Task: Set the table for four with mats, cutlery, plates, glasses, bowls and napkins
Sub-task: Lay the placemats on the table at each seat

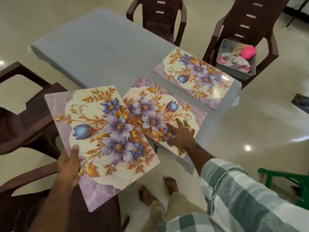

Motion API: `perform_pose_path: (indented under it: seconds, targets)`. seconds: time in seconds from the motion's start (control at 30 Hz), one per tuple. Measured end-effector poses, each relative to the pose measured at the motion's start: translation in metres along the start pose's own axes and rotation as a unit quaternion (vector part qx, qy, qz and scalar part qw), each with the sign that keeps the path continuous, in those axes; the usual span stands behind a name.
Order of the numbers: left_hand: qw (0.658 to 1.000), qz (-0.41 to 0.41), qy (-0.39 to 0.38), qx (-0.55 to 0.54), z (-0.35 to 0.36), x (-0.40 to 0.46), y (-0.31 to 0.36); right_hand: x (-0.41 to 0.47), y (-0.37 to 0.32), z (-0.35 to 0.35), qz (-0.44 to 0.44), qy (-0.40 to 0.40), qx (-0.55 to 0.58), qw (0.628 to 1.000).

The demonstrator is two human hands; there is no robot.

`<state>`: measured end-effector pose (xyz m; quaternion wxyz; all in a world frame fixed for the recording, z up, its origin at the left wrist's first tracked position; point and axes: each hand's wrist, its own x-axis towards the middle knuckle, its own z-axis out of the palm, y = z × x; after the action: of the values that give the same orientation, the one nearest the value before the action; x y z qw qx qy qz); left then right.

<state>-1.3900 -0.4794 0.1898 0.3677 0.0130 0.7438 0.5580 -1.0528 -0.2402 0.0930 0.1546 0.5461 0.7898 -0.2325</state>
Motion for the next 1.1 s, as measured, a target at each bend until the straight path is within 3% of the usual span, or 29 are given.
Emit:
perform_pose_path:
  seconds: [0.3, 1.1]
  targets:
    - [1.0, -0.004, 0.008, 0.02, -0.023, 0.0, -0.009, 0.017, -0.018, 0.005, 0.004, -0.017, 0.031, 0.999]
    - [1.0, -0.013, -0.008, 0.0, 0.003, 0.002, -0.008, 0.037, -0.026, -0.008, 0.02, -0.006, 0.081, 0.996]
